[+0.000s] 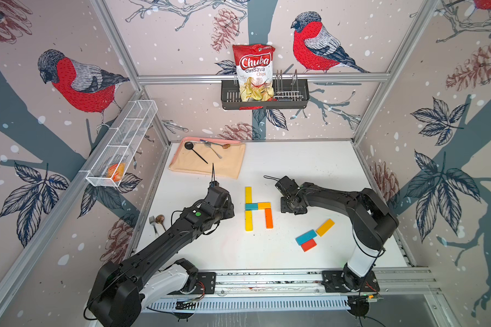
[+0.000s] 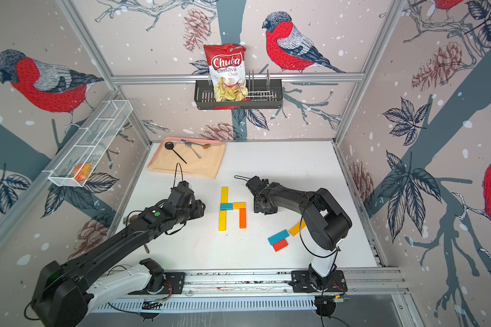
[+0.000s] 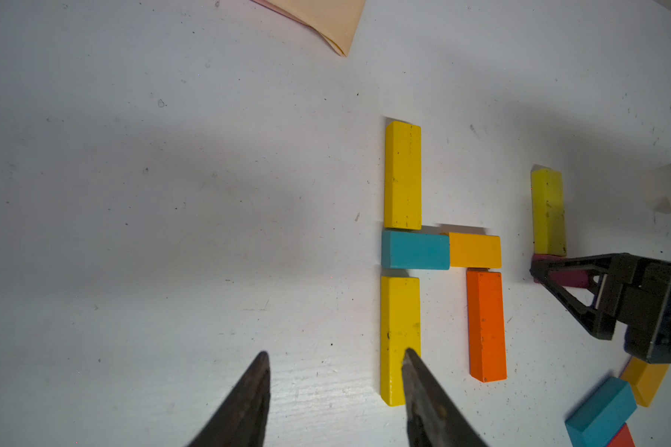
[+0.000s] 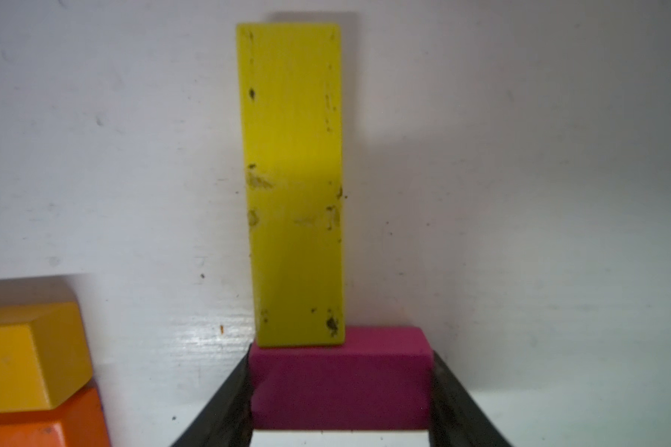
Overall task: Assemble the letter h with building blocks
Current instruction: Assemble the building block at the center of the board, then pick up the building block from the center of the board.
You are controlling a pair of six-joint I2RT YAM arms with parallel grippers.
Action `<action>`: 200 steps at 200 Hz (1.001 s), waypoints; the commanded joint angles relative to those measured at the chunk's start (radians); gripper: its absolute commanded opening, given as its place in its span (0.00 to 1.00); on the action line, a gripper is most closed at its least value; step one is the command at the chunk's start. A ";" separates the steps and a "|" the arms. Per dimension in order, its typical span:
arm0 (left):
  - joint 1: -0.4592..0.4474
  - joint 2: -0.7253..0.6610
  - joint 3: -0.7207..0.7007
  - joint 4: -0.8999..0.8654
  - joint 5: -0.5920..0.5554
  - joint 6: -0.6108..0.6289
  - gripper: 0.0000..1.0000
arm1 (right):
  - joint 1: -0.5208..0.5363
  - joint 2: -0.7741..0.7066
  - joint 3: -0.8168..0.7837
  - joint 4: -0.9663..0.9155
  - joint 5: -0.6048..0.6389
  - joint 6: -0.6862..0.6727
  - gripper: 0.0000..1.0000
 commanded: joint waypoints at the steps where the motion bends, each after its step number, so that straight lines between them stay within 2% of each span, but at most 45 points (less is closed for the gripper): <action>1: 0.002 0.007 0.012 0.018 0.001 -0.003 0.54 | -0.001 0.011 -0.010 -0.046 0.013 -0.016 0.64; 27: 0.002 0.005 0.015 0.013 0.000 -0.002 0.54 | 0.004 -0.010 -0.005 -0.043 -0.004 -0.012 0.73; 78: 0.002 0.003 0.014 0.014 0.001 -0.001 0.54 | 0.006 -0.046 0.035 -0.094 0.025 -0.005 0.79; 147: 0.002 0.006 0.014 0.019 0.002 0.000 0.54 | 0.024 -0.067 0.049 -0.131 0.049 0.008 0.80; 170: 0.002 -0.001 0.024 0.010 -0.005 0.001 0.54 | 0.075 -0.141 0.061 -0.210 0.112 0.072 0.80; 200: 0.003 -0.027 0.033 0.002 -0.018 0.006 0.54 | 0.182 -0.341 -0.035 -0.362 0.190 0.310 0.74</action>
